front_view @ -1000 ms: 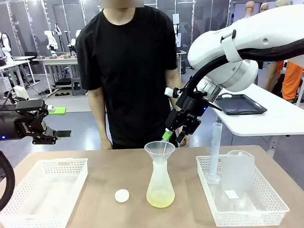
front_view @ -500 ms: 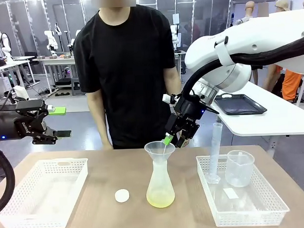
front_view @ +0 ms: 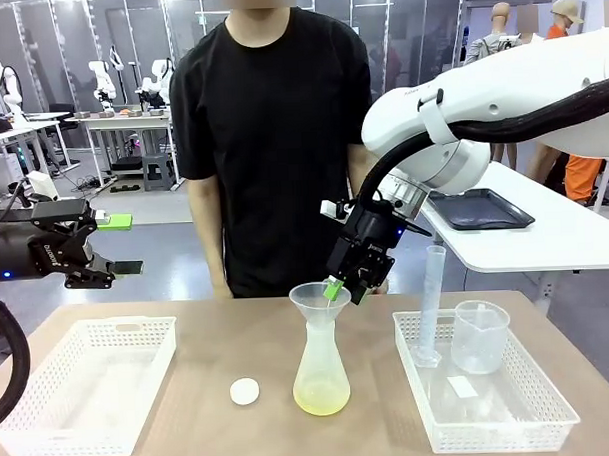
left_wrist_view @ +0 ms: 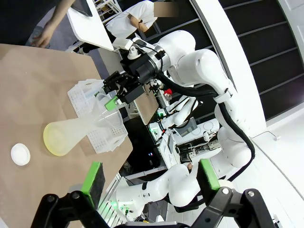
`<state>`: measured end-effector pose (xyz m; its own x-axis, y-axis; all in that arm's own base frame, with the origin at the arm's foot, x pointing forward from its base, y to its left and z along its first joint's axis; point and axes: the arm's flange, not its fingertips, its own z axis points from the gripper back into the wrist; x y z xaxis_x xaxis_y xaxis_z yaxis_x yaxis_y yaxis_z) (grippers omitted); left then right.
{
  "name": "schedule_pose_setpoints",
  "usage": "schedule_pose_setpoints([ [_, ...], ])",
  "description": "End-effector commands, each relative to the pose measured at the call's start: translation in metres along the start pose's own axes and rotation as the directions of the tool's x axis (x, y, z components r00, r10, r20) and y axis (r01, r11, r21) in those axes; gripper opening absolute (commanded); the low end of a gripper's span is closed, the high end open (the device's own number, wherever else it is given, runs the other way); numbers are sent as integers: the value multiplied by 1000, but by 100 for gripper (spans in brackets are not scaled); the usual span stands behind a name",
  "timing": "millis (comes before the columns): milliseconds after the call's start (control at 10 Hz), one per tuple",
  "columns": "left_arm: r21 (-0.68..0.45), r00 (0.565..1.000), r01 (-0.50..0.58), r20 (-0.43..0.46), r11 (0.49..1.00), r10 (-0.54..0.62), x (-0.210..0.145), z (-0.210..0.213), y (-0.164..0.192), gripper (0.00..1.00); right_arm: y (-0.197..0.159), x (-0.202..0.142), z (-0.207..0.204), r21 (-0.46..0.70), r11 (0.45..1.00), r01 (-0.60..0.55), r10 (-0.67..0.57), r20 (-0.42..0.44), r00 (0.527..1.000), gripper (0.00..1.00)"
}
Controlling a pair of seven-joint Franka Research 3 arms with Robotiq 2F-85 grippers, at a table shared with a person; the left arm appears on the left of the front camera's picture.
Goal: Prepare the solutions needed for the experiment.
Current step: Once the solution is in the Big flask , pick up the Plastic Funnel and place it back into the right Organizing basket.
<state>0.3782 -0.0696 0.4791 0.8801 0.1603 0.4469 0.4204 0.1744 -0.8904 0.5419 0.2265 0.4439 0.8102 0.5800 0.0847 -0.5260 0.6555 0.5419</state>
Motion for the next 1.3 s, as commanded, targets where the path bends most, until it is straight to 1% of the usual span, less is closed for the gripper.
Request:
schedule_pose_setpoints([
  [0,-6,1000,0,0,1000,0,0,-3,-1,100,3,9,2,1,1000,25,-25,-3,1000,64],
  [100,-6,1000,0,0,1000,0,0,-3,-1,100,3,9,1,-8,1000,27,-27,0,1000,58],
  [200,-6,1000,0,0,1000,0,0,-3,-1,100,4,10,-1,-11,1000,21,-21,-2,1000,44],
  [300,-6,1000,0,0,1000,0,0,-3,-1,100,5,10,-1,-20,1000,15,-15,0,1000,38],
  [400,-6,1000,0,0,1000,0,0,-3,-1,100,6,10,-2,-21,1000,10,-10,1,1000,24],
  [500,-6,1000,0,0,1000,0,0,-3,-1,100,7,10,-2,-12,1000,11,-11,3,1000,18],
  [600,-6,1000,0,0,1000,0,0,-3,-1,100,7,11,-3,-11,1000,13,-13,1,1000,4],
  [700,-6,1000,0,0,1000,0,0,-3,-1,100,7,11,-5,-10,1000,15,-15,0,1000,0],
  [800,-6,1000,0,0,1000,0,0,-3,-1,100,9,11,-6,-31,999,24,-24,6,1000,0],
  [900,-6,1000,0,0,1000,0,0,-3,-1,100,8,5,-2,4,1000,-11,11,3,1000,0],
  [1200,-6,1000,0,0,1000,0,0,-3,-1,100,8,5,-2,4,1000,-11,11,3,1000,0],
])
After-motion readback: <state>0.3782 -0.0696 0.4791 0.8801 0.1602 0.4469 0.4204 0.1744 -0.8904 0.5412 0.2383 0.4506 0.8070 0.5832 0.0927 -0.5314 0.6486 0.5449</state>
